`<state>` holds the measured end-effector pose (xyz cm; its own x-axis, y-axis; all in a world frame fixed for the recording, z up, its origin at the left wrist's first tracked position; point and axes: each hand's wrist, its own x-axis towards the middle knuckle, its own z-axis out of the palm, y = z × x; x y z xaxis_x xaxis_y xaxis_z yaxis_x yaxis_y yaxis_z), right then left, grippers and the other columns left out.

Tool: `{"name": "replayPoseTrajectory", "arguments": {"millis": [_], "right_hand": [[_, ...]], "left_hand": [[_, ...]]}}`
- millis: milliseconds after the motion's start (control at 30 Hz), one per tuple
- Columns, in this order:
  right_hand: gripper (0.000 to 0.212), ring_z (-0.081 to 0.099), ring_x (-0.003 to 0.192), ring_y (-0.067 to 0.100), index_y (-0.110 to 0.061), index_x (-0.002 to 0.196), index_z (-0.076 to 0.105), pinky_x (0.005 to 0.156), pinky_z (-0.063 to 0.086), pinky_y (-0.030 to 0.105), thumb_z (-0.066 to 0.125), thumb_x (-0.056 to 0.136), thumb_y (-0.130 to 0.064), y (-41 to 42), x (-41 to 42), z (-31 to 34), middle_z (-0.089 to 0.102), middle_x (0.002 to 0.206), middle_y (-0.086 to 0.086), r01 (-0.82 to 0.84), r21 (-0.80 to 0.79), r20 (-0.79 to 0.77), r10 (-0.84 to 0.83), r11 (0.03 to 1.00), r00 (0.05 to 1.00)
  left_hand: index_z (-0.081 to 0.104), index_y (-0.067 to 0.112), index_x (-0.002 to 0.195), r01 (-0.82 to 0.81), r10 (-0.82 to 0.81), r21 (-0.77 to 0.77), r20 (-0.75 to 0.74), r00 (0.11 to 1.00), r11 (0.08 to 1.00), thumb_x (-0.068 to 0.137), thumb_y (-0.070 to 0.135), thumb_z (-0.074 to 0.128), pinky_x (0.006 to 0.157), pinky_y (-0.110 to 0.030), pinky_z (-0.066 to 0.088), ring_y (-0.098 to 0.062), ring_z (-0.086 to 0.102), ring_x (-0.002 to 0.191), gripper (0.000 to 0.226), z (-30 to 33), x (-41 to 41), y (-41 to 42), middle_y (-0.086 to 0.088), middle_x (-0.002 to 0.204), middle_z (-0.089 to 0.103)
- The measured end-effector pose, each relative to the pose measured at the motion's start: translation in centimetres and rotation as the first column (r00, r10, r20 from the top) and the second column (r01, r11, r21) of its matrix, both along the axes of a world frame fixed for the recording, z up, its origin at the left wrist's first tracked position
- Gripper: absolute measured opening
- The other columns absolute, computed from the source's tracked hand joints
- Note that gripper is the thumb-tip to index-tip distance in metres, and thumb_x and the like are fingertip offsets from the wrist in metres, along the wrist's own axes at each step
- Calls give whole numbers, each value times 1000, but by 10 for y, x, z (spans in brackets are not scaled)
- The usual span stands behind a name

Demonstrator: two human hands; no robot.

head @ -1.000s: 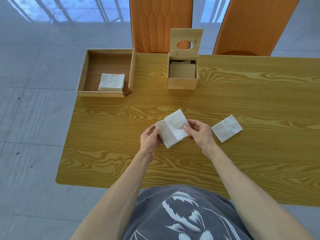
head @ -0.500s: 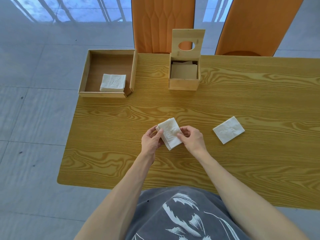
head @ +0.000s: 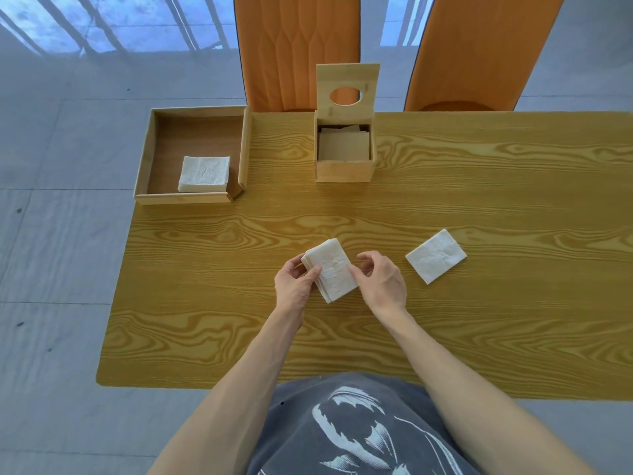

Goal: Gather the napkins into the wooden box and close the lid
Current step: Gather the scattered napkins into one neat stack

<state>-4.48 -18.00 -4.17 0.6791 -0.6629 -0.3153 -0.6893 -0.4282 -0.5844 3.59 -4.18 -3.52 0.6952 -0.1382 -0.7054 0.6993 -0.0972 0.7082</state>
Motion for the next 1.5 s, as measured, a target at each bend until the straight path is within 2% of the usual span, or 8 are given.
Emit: {"name": "replayPoseTrajectory", "arguments": {"millis": [367, 567, 700, 867, 1100, 1267, 1367, 1500], "right_hand": [[33, 64, 93, 23, -17, 116, 62, 73, 46, 33, 56, 92, -38, -76, -46, 22, 71, 105, 0, 548, -17, -40, -548, 836, 835], [59, 62, 107, 34, -9, 126, 50, 84, 51, 43, 60, 89, -55, -94, -54, 19, 62, 124, 12, 624, -51, -204, -620, 780, 758], [56, 64, 97, 33, -10, 121, 54, 81, 52, 41, 66, 85, -51, -93, -48, 20, 63, 119, 12, 653, 3, -245, -633, 757, 734], [29, 67, 83, 28, -19, 88, 66, 77, 57, 41, 70, 78, -46, -92, -43, 14, 69, 105, 7, 623, 41, -205, -604, 781, 770], [24, 67, 87, 20, -16, 110, 65, 70, 53, 33, 70, 87, -24, -81, -28, 18, 73, 101, 1, 569, 64, -55, -567, 820, 822], [32, 69, 92, 13, -12, 117, 67, 78, 54, 25, 75, 87, -14, -76, -20, 22, 72, 103, -1, 438, 364, 151, -517, 822, 843], [33, 72, 90, 12, -15, 115, 68, 74, 60, 28, 78, 84, -9, -70, -15, 26, 75, 101, -1, 267, 667, 167, -489, 695, 856], [38, 73, 97, 21, -14, 117, 68, 79, 61, 38, 79, 82, -7, -55, -9, 24, 76, 108, 7, 116, 791, 129, -349, 601, 928]], "left_hand": [[58, 12, 127, 86, -86, 15, -1, 996, 996, 86, 3, 71, 98, -44, 53, -23, 67, 105, 44, 0, -6, -15, -3, 105, 70], [59, 13, 123, 101, -101, 16, 12, 995, 995, 86, 2, 71, 96, -43, 54, -24, 67, 104, 41, 3, -7, -16, -4, 104, 70], [59, 14, 121, 94, -95, 11, 17, 995, 995, 86, 1, 70, 93, -40, 55, -22, 68, 101, 38, 4, -6, -13, -7, 108, 70], [59, 12, 122, 85, -85, 8, 10, 996, 996, 87, 1, 70, 94, -42, 55, -22, 68, 100, 39, 3, -4, -10, -4, 103, 71], [58, 9, 126, 80, -80, 13, -1, 997, 997, 87, 2, 70, 97, -45, 54, -28, 67, 108, 41, 3, -4, -9, -7, 108, 71], [59, 12, 123, 73, -73, 6, -8, 997, 997, 88, 4, 70, 97, -46, 54, -27, 67, 108, 37, 3, -3, -10, -3, 102, 71], [59, 12, 124, 68, -68, -3, -17, 998, 998, 88, 5, 70, 98, -46, 53, -26, 68, 108, 38, 3, -3, -10, -4, 105, 72], [60, 12, 122, 58, -58, -14, -27, 998, 998, 88, 6, 70, 96, -46, 55, -26, 68, 108, 36, 3, -3, -10, -7, 110, 72]]}}
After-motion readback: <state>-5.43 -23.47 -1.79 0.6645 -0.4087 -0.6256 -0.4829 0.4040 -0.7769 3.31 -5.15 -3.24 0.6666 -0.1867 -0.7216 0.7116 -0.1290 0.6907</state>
